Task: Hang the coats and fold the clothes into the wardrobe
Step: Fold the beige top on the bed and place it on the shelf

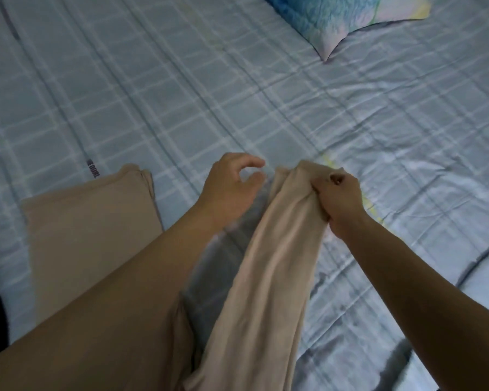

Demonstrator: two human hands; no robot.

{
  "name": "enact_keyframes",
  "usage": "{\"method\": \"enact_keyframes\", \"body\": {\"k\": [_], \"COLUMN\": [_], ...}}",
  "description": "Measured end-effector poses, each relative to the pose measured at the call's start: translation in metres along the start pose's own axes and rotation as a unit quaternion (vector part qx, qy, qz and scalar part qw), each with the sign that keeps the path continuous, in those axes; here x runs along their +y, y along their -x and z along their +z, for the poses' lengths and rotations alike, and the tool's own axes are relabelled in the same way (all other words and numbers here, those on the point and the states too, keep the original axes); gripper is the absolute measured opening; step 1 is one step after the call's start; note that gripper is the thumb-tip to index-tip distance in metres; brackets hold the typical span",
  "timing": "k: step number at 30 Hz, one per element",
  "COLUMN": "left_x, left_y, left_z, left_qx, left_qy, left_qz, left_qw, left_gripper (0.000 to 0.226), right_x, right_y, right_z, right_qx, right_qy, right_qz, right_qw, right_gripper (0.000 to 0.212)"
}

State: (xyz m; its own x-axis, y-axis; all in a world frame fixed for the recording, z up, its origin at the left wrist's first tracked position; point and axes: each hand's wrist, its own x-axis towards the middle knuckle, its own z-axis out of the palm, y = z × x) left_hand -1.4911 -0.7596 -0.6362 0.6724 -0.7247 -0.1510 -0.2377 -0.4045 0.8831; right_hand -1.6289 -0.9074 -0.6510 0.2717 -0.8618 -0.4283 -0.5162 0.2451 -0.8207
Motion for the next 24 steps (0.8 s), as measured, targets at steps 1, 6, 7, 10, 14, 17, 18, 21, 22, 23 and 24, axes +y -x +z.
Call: {"method": "enact_keyframes", "body": {"k": [1, 6, 7, 10, 14, 17, 18, 21, 22, 23, 24], "left_x": [-0.003, -0.016, -0.015, -0.018, -0.039, -0.066, -0.073, -0.077, -0.073, -0.066, -0.06], "left_y": [0.005, 0.054, 0.064, 0.098, 0.133, 0.13, 0.128, 0.125, 0.124, 0.123, 0.12], "left_z": [0.006, 0.029, 0.034, 0.057, 0.067, 0.057, 0.054, 0.055, 0.057, 0.06, 0.062], "left_qx": [-0.006, -0.043, -0.041, -0.08, -0.11, -0.145, -0.155, -0.153, -0.137, -0.115, -0.09], "left_qy": [-0.07, -0.32, -0.359, -0.408, -0.417, -0.433, -0.443, -0.445, -0.438, -0.429, -0.416], "left_qz": [0.002, 0.121, 0.156, 0.208, 0.221, 0.206, 0.205, 0.192, 0.189, 0.186, 0.185], "left_qw": [0.998, 0.939, 0.919, 0.885, 0.875, 0.866, 0.859, 0.861, 0.868, 0.876, 0.886], "left_gripper": [0.023, 0.041, 0.044, 0.059, 0.062, 0.069, 0.069, 0.07, 0.07, 0.069, 0.069], "right_x": [0.004, 0.014, 0.016, 0.026, 0.035, 0.041, 0.043, 0.043, 0.042, 0.041, 0.04], "right_y": [-0.002, 0.004, 0.007, 0.015, 0.014, 0.011, 0.012, 0.014, 0.013, 0.012, 0.01], "right_z": [-0.005, -0.021, -0.023, -0.025, -0.032, -0.041, -0.043, -0.044, -0.044, -0.044, -0.044], "right_qx": [0.012, -0.041, -0.07, -0.11, -0.017, 0.015, 0.008, -0.032, -0.047, -0.058, -0.06], "right_qy": [0.02, 0.114, 0.114, 0.068, 0.056, 0.046, 0.04, 0.004, -0.019, -0.04, -0.056], "right_qz": [0.018, 0.065, 0.081, 0.078, 0.0, -0.005, 0.002, 0.004, 0.009, 0.013, 0.019], "right_qw": [1.0, 0.991, 0.988, 0.989, 0.998, 0.999, 0.999, 0.999, 0.999, 0.997, 0.996], "right_gripper": [0.029, 0.031, 0.029, 0.017, 0.017, 0.012, 0.013, 0.01, 0.008, 0.011, 0.014]}}
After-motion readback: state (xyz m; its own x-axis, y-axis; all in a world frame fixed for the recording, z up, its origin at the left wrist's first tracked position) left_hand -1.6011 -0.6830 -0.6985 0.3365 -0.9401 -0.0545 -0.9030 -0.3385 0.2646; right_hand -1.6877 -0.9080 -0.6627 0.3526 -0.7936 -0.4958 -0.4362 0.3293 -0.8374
